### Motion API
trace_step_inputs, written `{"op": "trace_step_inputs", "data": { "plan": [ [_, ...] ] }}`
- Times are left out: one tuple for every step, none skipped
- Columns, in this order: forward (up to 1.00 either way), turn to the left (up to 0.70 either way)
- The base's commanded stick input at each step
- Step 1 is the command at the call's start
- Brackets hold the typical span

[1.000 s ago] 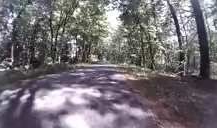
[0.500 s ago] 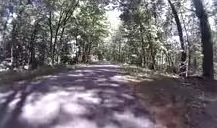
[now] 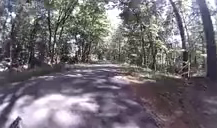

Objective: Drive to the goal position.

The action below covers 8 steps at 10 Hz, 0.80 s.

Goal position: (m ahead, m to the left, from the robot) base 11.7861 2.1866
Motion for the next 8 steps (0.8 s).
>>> {"op": "trace_step_inputs", "data": {
  "plan": [
    [0.45,0.0],
    [0.45,0.0],
    [0.45,0.0],
    [0.45,0.0],
    [0.45,-0.15],
    [0.45,-0.23],
    [0.45,-0.02],
    [0.45,0.0]
  ]
}}
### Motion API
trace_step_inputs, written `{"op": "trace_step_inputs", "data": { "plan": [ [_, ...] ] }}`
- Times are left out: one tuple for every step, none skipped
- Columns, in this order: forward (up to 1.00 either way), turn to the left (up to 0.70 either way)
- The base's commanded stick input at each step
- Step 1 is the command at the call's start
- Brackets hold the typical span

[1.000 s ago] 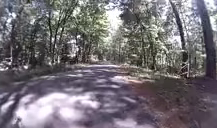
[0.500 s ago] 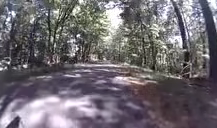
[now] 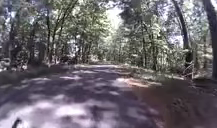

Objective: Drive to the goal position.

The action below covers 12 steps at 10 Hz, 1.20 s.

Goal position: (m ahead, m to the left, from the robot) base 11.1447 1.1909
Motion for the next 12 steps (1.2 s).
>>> {"op": "trace_step_inputs", "data": {
  "plan": [
    [0.45,0.0],
    [0.45,0.0],
    [0.45,0.0],
    [0.45,0.0],
    [0.45,0.0],
    [0.45,0.0],
    [0.45,0.0],
    [0.45,0.0],
    [0.45,0.0],
    [0.45,0.0],
    [0.45,0.0],
    [0.45,0.0]
  ]
}}
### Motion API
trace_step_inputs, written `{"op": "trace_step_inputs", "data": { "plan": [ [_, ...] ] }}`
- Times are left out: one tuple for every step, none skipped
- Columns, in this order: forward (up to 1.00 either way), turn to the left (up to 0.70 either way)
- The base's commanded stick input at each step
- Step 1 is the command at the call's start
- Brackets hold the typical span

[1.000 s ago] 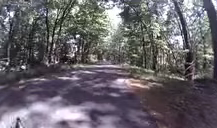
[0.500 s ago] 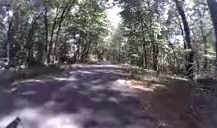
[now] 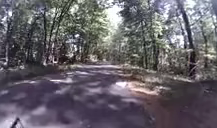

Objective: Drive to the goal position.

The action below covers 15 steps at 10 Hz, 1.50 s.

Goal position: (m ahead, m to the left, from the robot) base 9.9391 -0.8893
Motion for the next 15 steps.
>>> {"op": "trace_step_inputs", "data": {
  "plan": [
    [0.45,0.0],
    [0.45,0.0],
    [0.45,0.0],
    [0.45,0.0],
    [0.45,0.0],
    [0.45,0.0],
    [0.45,0.0],
    [0.45,0.0],
    [0.45,0.0],
    [0.45,0.0],
    [0.45,0.0],
    [0.45,0.0],
    [0.45,0.0],
    [0.45,0.0],
    [0.45,0.0]
  ]
}}
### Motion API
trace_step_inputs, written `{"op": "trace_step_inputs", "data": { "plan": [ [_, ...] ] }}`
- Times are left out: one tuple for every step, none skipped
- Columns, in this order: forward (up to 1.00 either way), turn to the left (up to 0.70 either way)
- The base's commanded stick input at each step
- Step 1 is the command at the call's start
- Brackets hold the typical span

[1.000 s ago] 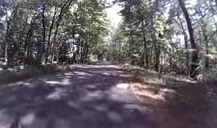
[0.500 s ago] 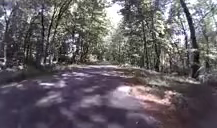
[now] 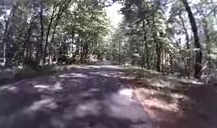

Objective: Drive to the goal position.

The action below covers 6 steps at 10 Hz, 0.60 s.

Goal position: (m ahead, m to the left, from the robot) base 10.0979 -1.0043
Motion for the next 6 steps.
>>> {"op": "trace_step_inputs", "data": {
  "plan": [
    [0.45,0.0],
    [0.45,0.0],
    [0.45,-0.23],
    [0.45,-0.27],
    [0.45,-0.15],
    [0.45,0.0]
  ]
}}
